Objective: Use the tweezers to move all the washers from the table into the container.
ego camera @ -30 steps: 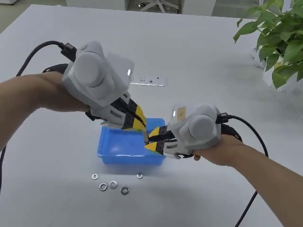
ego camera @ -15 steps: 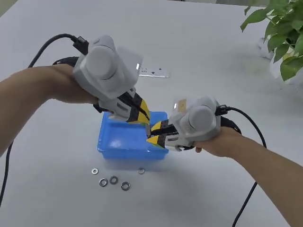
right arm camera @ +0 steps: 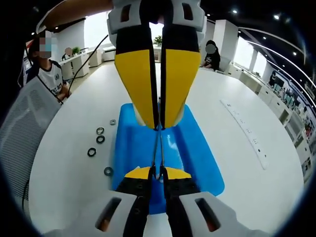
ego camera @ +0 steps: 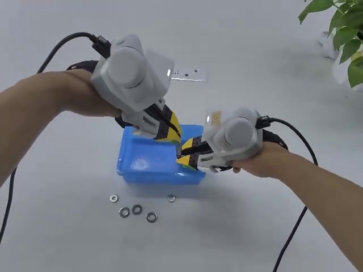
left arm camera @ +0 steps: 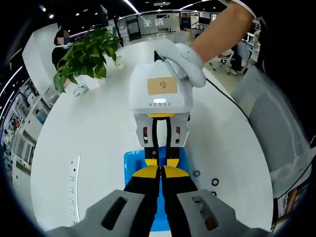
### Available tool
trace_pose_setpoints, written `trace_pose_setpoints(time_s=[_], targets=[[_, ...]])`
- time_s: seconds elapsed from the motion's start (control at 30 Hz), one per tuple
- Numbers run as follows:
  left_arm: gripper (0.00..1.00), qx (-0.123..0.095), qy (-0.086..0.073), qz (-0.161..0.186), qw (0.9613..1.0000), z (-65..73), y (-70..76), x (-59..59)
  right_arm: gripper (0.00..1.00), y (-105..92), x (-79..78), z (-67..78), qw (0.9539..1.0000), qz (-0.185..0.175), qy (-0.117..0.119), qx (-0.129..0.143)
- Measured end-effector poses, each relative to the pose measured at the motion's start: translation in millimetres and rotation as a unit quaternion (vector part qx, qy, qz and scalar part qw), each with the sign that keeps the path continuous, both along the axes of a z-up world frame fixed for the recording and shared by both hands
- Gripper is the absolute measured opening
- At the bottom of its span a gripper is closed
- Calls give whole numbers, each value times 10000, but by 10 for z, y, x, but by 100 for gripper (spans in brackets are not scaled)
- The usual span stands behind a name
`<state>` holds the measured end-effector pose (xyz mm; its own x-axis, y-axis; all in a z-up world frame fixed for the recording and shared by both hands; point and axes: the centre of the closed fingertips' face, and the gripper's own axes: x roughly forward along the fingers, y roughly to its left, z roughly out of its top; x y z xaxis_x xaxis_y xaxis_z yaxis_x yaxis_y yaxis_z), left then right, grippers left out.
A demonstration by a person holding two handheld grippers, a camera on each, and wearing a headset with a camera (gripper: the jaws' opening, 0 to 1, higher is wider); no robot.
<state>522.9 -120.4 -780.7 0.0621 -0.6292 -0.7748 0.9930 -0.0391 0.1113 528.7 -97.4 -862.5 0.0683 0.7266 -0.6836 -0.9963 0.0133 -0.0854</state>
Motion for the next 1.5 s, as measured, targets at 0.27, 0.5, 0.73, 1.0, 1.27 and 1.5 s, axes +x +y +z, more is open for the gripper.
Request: trace_pose_setpoints(time_s=[0.27, 0.5, 0.73, 1.0, 1.27, 1.5], targets=[[5, -46, 41, 27, 10000, -23, -11, -5, 11, -12, -7, -20, 10000, 37, 8, -37], [5, -30, 39, 18, 10000, -18, -15, -7, 12, -10, 3, -19, 9999, 66, -44, -70], [5, -27, 21, 11, 10000, 12, -13, -20, 12, -16, -5, 15, 9999, 56, -79, -60], [5, -32, -31, -4, 10000, 104, -15, -34, 12, -9, -13, 103, 9999, 39, -152, -14], [5, -8, -110, -32, 9999, 216, -15, -50, 12, -1, -17, 220, 9997, 26, -247, 28], [5, -34, -146, -5, 9999, 313, -7, -83, 12, 1, -46, 317, 9995, 23, -306, 51]])
